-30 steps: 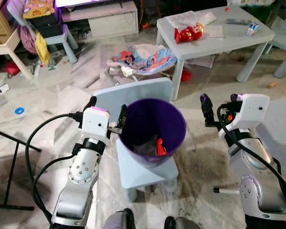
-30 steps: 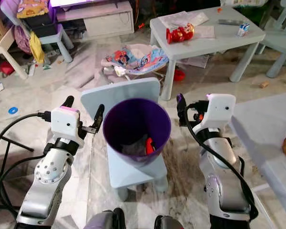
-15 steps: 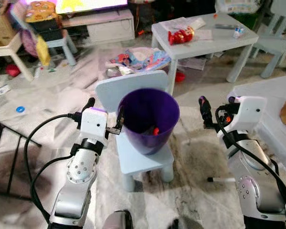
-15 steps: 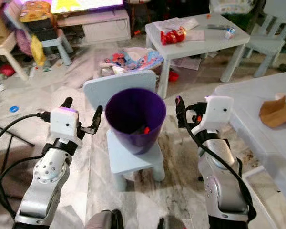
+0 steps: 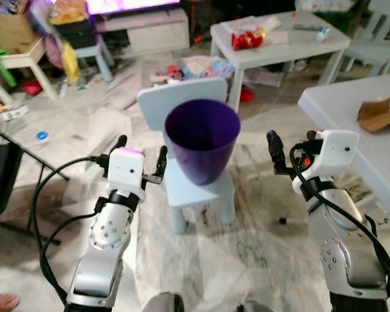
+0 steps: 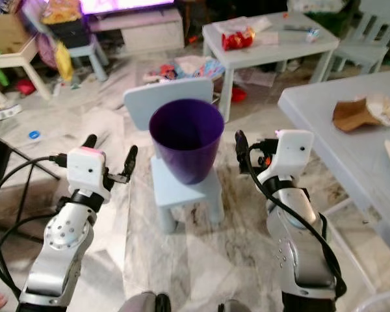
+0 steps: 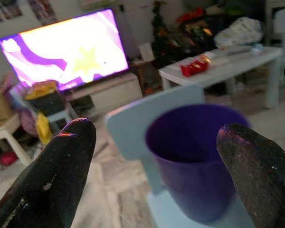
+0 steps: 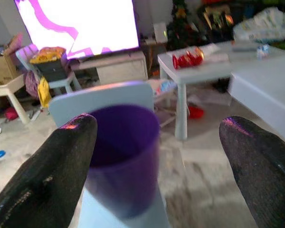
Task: Picking trash to rubbish bin
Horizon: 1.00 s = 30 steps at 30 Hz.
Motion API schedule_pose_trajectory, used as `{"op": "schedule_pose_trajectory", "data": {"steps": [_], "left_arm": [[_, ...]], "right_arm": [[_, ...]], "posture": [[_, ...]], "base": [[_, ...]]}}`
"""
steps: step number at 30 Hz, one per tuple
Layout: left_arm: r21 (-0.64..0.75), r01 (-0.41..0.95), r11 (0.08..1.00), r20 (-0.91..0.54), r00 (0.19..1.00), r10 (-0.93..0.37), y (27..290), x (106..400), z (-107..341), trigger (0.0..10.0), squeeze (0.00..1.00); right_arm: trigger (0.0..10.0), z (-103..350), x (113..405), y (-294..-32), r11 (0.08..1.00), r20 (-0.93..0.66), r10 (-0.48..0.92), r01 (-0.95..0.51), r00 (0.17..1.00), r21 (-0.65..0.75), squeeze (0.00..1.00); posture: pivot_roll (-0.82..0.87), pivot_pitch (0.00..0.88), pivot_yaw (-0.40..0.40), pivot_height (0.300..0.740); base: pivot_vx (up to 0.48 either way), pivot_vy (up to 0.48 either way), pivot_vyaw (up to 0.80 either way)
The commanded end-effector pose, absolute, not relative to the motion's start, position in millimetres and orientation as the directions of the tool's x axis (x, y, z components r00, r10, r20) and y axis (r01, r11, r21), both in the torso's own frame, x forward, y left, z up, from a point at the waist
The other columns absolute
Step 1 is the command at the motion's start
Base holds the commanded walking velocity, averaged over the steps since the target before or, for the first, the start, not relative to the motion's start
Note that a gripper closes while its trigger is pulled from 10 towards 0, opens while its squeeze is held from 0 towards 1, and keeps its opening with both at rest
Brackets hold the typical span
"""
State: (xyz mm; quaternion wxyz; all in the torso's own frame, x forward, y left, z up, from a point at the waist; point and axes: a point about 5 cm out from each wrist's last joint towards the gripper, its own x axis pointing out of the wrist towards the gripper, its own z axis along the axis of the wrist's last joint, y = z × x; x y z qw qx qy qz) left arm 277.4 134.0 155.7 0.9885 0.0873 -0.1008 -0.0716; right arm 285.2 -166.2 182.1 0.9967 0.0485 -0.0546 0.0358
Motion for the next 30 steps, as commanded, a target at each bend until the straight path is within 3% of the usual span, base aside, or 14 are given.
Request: {"op": "schedule_pose_trajectory", "data": {"steps": [1,14,27,30], "left_arm": [[0.201,0.139,0.970,0.179,0.968,-0.176,131.3,276.9,154.4,10.0,0.00],[0.206,0.136,0.969,0.174,0.969,-0.173,132.0,276.6,153.2,10.0,0.00],[0.200,0.126,0.972,0.174,0.971,-0.161,134.7,277.7,153.3,10.0,0.00],[0.196,0.125,0.973,0.172,0.972,-0.160,135.2,278.2,153.4,10.0,0.00]], "right_arm": [[10.0,184.3,284.9,-167.9,0.992,0.119,0.062,-0.074,0.991,0.100,0.00],[10.0,184.6,285.6,-167.5,0.991,0.119,0.066,-0.079,0.991,0.106,0.00],[10.0,182.6,286.7,-167.1,0.991,0.102,0.067,-0.078,0.992,0.109,0.00],[10.0,181.9,287.4,-166.9,0.991,0.096,0.068,-0.079,0.993,0.108,0.00]], "posture": [[0.02,0.150,0.030,0.740],[0.02,0.152,0.027,0.740],[0.02,0.152,0.027,0.740],[0.02,0.150,0.027,0.740]], "base": [[-0.319,0.000,0.00],[-0.294,0.000,0.00],[0.000,0.000,0.00],[0.000,0.000,-0.78]]}}
